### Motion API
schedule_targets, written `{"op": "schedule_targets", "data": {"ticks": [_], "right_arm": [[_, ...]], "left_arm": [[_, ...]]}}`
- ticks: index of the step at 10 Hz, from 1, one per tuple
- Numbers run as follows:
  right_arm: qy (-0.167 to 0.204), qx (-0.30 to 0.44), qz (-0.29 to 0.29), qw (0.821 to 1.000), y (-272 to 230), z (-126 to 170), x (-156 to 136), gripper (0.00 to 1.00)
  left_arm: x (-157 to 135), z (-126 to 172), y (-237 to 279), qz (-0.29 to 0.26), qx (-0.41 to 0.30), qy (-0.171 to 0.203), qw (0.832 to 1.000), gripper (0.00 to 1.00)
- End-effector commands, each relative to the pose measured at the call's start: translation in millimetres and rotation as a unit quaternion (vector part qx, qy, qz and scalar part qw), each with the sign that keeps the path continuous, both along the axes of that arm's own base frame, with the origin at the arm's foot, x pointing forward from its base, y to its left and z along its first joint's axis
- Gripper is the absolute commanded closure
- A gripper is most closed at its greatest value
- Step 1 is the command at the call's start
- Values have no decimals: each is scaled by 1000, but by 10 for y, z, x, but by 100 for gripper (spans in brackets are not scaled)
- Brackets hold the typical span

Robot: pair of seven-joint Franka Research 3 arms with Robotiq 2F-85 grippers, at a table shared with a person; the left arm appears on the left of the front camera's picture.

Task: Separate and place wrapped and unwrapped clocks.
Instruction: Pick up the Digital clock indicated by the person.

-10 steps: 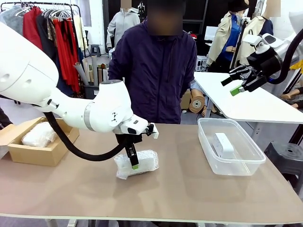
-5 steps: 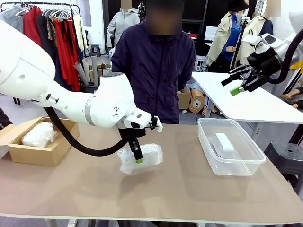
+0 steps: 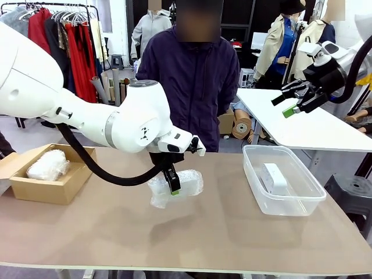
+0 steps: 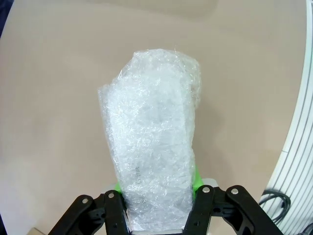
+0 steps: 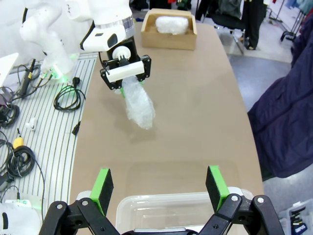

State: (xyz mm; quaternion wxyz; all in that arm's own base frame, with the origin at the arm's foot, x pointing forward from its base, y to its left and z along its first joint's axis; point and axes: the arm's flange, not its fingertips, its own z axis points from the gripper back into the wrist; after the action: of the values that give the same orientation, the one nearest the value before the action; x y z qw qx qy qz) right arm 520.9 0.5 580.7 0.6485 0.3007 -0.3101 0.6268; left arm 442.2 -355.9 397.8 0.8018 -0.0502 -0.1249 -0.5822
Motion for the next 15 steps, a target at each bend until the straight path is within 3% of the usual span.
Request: {"op": "schedule_targets", "data": {"ticks": [1, 4, 8, 11, 15], "right_arm": [[-5, -3, 4, 1000, 1, -16, -47, 0], [-5, -3, 4, 1000, 1, -16, -47, 0], [-5, -3, 4, 1000, 1, -16, -47, 0], [-5, -3, 4, 1000, 1, -16, -47, 0], [-5, -3, 4, 1000, 1, -16, -47, 0]], "left_arm": [[-13, 70, 51, 12, 10, -13, 1000, 100], [88, 180, 88, 15, 13, -31, 999, 100], [87, 133, 39, 17, 3, -28, 999, 100], [63, 474, 124, 31, 27, -67, 997, 100], [258, 1063, 155, 34, 46, -106, 993, 100]]}}
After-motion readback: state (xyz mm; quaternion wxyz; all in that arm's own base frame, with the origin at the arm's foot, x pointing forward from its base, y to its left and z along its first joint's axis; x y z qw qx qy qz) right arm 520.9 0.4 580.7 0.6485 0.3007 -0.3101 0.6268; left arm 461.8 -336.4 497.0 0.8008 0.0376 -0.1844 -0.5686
